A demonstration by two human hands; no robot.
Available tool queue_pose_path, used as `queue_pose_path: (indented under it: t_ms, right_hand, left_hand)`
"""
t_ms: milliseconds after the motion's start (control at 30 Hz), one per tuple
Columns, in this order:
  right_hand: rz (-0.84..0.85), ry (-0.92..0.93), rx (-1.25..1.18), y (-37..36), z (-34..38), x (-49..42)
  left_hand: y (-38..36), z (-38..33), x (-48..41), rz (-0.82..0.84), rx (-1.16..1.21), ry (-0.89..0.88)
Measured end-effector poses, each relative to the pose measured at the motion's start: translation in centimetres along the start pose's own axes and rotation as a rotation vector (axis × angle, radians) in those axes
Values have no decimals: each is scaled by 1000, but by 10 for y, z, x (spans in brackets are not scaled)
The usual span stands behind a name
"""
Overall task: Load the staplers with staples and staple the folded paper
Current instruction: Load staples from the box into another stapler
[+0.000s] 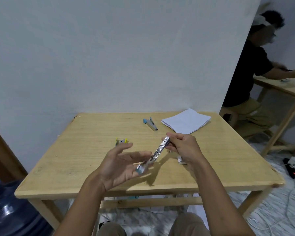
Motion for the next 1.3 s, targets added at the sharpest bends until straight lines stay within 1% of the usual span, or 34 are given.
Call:
queue_pose_path:
  t_ms: [67,200,233,300,367,500,567,633,733,900,1067,1167,1300]
  right_hand:
    - [77,-3,-25,-1,6,1]
    - [248,-50,-18,-15,10,3]
    - [287,-58,-15,-19,10,6]
    - [338,-49,-4,-29,10,10]
    - [315,18,46,-34,10,11]
    - [108,303,222,-32,1,20]
    - [105,407,321,-34,-7,31]
    - [133,472,445,-40,-16,40]
    - [129,519,532,-46,-26,44]
    - [125,582,572,-53,-27,48]
    - [110,590,593,-58,-26,53]
    - [123,562,613,-60,-25,53]
    - [162,569,613,-65,-27,57]
  left_hand:
    - [0,2,0,51,18,29]
    - [-20,12,-8,-45,-233,30]
    - [-27,15,-9,-66,-255,10]
    - [-35,18,-14,-100,-190,-46]
    - [-36,19,-19,-123,-77,-86]
    - [-27,24,-25,-161,67,-83]
    - [-23,24,-25,-170,87,-88]
    - [-20,24,-24,-179,79,-107]
    - [-15,25,-23,-193,57,-131]
    - [-9,24,-18,-244,-22,-152]
    - [-4,23,-15,-289,-86,-171]
    - [-4,21,-12,-313,-147,-183]
    - [-6,20,-11,-355,-135,-193]
Point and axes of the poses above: each hand's wrist, its own x-axis away from the middle knuckle, its own y-axis out of the back of the hand, z = x × y, the point moved 3 cm from there along -x, towards the middle knuckle, and after that the axes turned 9 degrees about -z, right-handed, at the moved point
